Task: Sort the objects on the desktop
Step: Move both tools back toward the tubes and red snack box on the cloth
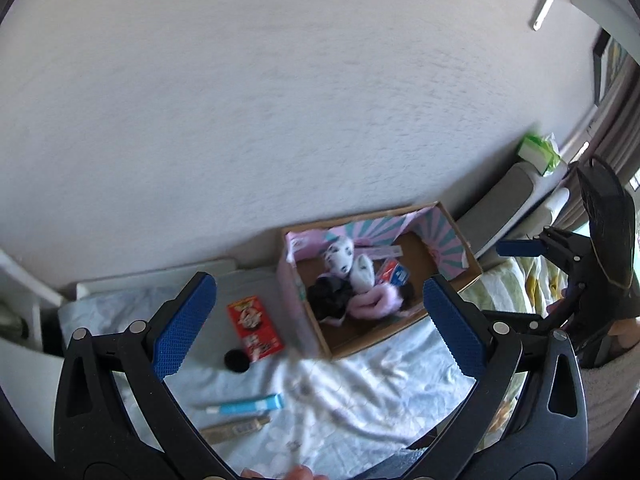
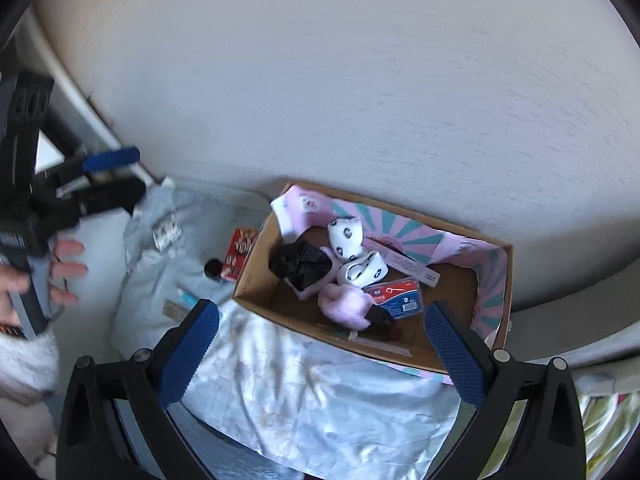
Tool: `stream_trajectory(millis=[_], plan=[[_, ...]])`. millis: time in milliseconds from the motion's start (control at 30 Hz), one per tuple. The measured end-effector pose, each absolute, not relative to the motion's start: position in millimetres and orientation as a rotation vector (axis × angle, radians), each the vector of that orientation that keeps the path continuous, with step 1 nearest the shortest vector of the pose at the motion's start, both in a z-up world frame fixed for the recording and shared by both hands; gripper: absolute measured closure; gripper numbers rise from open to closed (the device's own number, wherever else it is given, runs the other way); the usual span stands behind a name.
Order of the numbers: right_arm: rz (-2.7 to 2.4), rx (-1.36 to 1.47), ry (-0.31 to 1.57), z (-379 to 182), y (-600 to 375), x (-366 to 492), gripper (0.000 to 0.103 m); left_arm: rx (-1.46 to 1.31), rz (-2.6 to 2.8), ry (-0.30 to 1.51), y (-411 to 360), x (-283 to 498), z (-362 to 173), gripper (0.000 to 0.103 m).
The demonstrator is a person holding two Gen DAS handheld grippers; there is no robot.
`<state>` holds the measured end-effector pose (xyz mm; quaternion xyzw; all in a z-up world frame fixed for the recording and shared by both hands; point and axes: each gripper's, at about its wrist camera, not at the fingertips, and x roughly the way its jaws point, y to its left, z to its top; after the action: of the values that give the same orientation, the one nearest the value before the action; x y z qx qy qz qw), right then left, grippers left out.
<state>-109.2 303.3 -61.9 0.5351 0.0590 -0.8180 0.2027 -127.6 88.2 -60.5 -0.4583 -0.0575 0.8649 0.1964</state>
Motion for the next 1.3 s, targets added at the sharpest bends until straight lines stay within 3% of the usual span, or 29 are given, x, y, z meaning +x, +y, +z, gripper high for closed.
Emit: stream_trajectory(millis=[267, 567, 967, 1300], plan=[[-2.244, 1.531, 0.202, -69, 283, -93, 0.001, -1.334, 2.442, -0.115, 61, -109, -68, 0.000], [-2.223, 1.509, 0.095, -69, 261, -87, 0.001, -1.379, 2.482, -0.131, 23, -92, -72, 0.000], [-2.123, 1.533, 0.304, -68, 178, -96, 0.000, -1.630, 2.472, -0.017, -27, -59, -117, 0.000], [-1.943, 1.582, 0.364, -90, 127, -108, 0.000, -1.640, 2.421, -0.209, -59, -33, -165, 0.000]])
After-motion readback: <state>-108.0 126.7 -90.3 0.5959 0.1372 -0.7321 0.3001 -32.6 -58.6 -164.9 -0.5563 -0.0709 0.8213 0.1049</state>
